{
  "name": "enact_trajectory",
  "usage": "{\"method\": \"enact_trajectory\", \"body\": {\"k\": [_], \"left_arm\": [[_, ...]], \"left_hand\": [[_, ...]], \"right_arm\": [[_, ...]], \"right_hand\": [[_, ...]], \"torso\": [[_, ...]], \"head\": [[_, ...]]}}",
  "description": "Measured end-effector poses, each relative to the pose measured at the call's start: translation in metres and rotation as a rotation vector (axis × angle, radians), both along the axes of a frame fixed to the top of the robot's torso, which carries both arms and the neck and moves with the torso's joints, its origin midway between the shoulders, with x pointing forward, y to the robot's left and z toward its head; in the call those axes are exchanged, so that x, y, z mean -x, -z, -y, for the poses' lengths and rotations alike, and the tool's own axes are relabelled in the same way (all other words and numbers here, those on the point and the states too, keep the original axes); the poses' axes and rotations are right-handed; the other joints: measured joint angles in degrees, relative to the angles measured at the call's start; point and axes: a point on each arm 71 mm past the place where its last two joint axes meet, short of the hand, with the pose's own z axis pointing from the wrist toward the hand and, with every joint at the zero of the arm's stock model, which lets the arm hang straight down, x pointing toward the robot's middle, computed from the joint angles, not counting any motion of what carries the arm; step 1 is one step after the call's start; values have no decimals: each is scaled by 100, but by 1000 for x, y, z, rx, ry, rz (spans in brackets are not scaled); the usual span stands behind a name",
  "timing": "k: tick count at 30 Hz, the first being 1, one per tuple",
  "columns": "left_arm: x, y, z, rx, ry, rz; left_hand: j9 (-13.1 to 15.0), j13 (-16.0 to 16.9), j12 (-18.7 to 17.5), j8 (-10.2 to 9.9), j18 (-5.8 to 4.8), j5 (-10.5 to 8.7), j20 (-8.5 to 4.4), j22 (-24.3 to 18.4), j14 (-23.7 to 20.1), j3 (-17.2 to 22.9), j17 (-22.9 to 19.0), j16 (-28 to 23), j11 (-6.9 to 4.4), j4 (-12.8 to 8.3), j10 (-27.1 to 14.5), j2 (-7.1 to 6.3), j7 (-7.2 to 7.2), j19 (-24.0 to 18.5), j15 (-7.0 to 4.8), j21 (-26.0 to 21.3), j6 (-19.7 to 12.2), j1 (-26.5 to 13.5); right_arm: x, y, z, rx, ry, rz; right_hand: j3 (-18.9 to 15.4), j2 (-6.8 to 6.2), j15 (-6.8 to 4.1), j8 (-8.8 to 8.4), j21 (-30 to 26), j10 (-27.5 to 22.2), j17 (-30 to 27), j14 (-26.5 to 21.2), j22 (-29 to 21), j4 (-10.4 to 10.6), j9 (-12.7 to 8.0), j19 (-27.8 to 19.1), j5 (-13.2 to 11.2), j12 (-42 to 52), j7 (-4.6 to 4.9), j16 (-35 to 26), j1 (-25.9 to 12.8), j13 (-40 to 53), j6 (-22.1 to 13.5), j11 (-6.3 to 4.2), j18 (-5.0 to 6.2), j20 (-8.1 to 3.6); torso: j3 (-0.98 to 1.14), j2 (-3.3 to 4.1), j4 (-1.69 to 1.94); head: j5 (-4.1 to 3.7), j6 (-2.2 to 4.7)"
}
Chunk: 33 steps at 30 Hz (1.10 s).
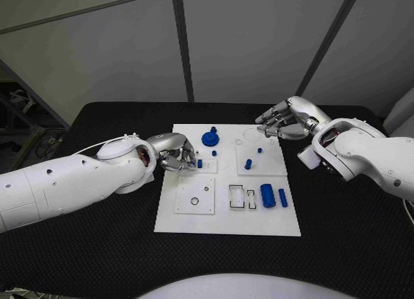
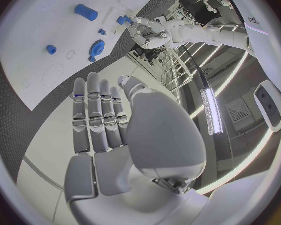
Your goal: Assemble the parts on the task board
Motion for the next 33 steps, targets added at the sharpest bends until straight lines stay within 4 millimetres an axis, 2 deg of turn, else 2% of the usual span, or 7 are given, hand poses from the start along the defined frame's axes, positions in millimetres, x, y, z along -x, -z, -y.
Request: {"method": "enact_trajectory", "body": {"k": [10,12,15,17,22,23,33], "left_arm": [[1,-2,0,13,-8,18],[2,-3,-1,21,-13,26],[3,-6,-2,38,-27,39],[4,-7,-4,50,-40,45],[6,-10,-10,85,-91,50],[6,-10,-11,91,-104,49],[3,-8,-24,126,-265,8]], "left_hand": [[0,-31,30,44,-15,-28,-64,486,71,206,150,275,-72,-68,302,-36,15,288,-29,620,29,10],[0,-37,30,44,-404,-28,-75,556,71,231,150,289,-91,-75,340,-64,14,347,-29,710,31,-18],[0,-48,30,44,-391,-30,-92,637,92,300,150,305,-112,-80,420,-100,-15,379,-50,820,60,-10],[0,-48,30,44,-92,-26,-97,676,70,326,150,333,-104,-81,470,-130,-16,414,-71,867,61,-40],[0,3,66,45,-104,3,-105,723,70,382,149,357,-105,-85,520,-155,-16,432,-71,907,61,-65],[0,10,66,44,-422,3,-113,734,70,419,149,368,-101,-89,552,-161,-16,440,-71,907,61,-71],[-1,34,66,44,-97,4,-133,767,73,509,149,368,-142,-80,655,-215,-56,461,-74,939,100,-125]], "right_arm": [[0,0,0,0,0,0],[0,0,0,0,0,0],[0,0,0,0,0,0],[0,0,0,0,0,0],[0,0,1,0,1,0],[0,0,1,0,2,0],[0,0,1,0,1,0]], "right_hand": [[0,0,0,0,0,0,0,0,0,0,0,0,0,0,0,0,0,0,0,0,0,0],[0,0,0,0,0,0,-1,0,1,0,0,0,0,0,0,0,0,1,0,0,0,0],[0,0,0,0,0,0,-1,0,1,0,0,0,0,0,0,0,0,1,0,0,0,0],[0,0,0,0,0,0,-1,0,1,0,0,0,0,0,0,0,0,-6,0,0,1,0],[0,0,0,0,0,0,-1,0,1,0,0,0,0,0,0,0,0,-6,0,0,0,0],[0,0,0,0,0,0,-1,0,1,0,0,0,0,0,0,0,0,-6,0,0,0,0],[0,0,0,0,0,0,4,0,-4,0,0,0,0,0,0,0,0,-5,0,0,0,0]], "torso": [[1,-1,2],[1,-1,2],[2,-1,3],[2,-1,4],[3,-1,5],[3,-1,7],[7,-2,8]], "head": [[20,3],[22,3],[23,7],[25,9],[27,9],[28,9],[60,16]]}}
